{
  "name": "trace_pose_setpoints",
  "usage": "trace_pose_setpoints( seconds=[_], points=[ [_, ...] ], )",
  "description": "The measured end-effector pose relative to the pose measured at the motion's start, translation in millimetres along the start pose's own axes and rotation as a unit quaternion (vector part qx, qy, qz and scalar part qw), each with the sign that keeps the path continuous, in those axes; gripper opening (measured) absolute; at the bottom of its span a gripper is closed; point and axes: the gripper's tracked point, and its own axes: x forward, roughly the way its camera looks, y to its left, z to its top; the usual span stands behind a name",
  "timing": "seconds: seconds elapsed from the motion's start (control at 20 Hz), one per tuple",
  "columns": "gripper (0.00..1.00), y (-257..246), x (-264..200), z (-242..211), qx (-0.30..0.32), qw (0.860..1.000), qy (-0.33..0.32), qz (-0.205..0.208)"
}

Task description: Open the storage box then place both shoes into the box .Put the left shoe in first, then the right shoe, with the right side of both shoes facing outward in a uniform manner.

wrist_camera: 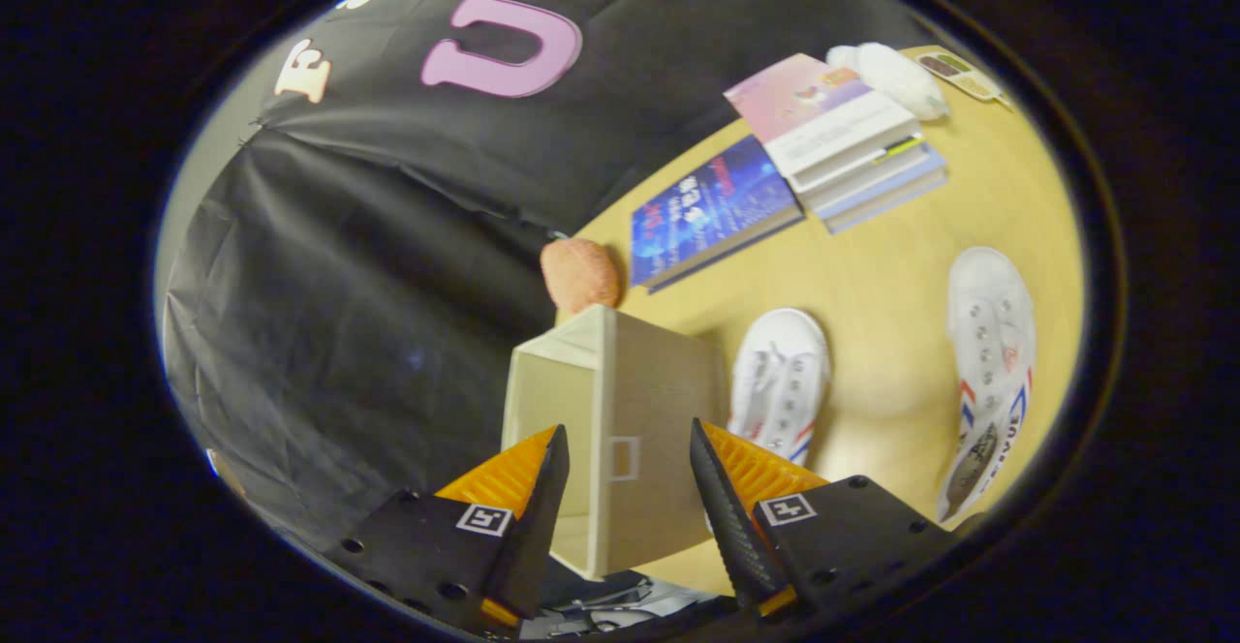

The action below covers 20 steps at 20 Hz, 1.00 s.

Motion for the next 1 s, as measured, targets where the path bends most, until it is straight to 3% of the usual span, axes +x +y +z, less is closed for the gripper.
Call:
trace_pose_setpoints(
  seconds=[0.2,0.4,1.0],
  points=[
    [0.78,-53,13,-24,-0.028,0.996,0.026,-0.081],
    [0.78,-87,28,-45,-0.069,0.987,0.057,-0.134],
    [0.76,-108,61,-67,-0.065,0.976,0.093,-0.188]
  ],
)
